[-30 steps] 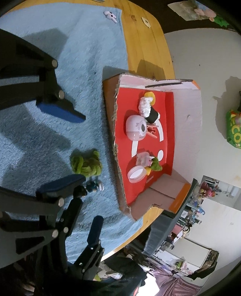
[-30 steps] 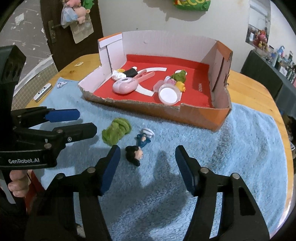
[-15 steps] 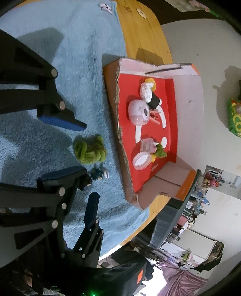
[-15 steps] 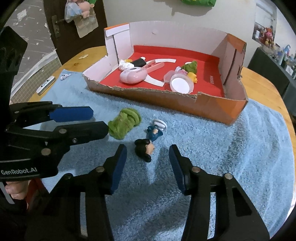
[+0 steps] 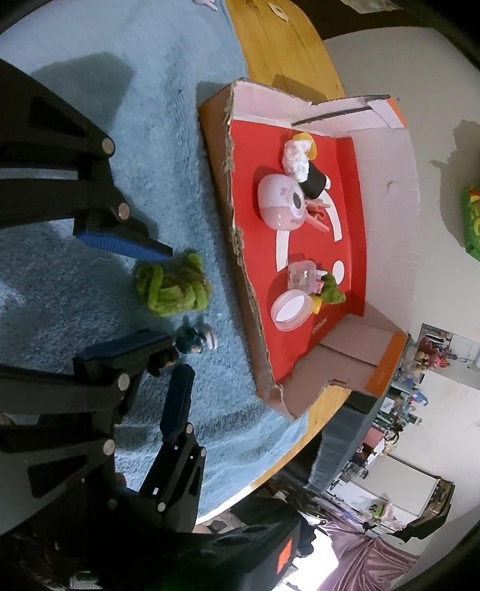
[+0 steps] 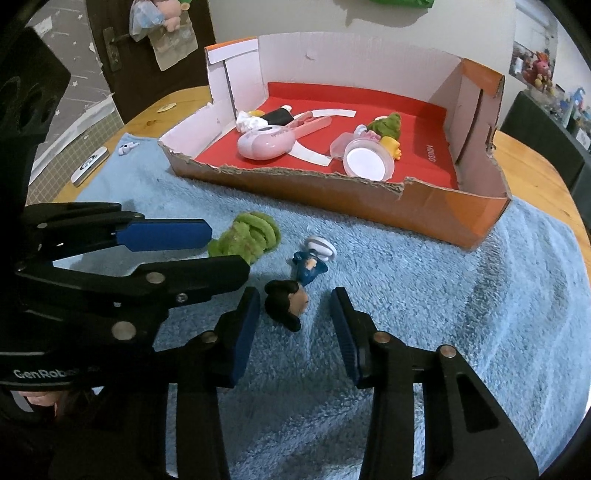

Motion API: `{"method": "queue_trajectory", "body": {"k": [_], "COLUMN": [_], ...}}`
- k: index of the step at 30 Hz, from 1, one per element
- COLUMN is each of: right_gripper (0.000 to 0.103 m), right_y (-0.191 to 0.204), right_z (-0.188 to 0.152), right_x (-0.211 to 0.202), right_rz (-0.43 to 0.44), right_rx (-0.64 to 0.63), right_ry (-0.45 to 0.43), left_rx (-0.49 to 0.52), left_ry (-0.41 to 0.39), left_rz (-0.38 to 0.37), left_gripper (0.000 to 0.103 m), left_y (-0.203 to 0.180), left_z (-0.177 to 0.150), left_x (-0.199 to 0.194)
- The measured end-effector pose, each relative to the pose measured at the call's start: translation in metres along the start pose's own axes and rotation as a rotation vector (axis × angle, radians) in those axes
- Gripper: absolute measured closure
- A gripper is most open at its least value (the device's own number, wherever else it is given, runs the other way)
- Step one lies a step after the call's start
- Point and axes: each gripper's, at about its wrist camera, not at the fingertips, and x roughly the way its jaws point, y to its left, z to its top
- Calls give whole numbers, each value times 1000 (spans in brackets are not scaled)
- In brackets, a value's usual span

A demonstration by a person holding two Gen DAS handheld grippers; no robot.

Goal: Organize objects
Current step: 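Grasp the green plush frog with the left tool while the right tool grasps the black-haired figurine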

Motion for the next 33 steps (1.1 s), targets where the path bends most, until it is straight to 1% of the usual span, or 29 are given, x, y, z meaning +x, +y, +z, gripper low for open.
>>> {"method": "queue_trajectory", "body": {"k": [2,3,5,8,9,13,17,33], "right_gripper": [66,68,68,72,75,80,81,81], "right_y": [-1,-1,-1,0,1,2,2,3], "right_z": [0,1,1,2,2,4,4,4], "right_x": [0,1,1,2,2,4,4,-10], "right_rz": [1,1,1,3,4,10,12,13], "right_rx": [-1,-2,-3,-15,-20,-30,-30,-18], "right_ry": [-2,-2,-2,0,0,0,1,-30], "left_rx": [-5,-7,-12,-15,-14,-13,-18,-36], "left_ry": [6,9,17,20,21,24,21,-1], "left_rz": [1,1,-3,-4,-5,-5,-7,2], "left_gripper": [61,63,69,70,73,74,75,75], "left_y": [1,2,4,5,5,6,6,10], "left_z": [1,1,2,2,2,2,2,1], "left_x": [3,5,7,9,10,11,10,-1]}}
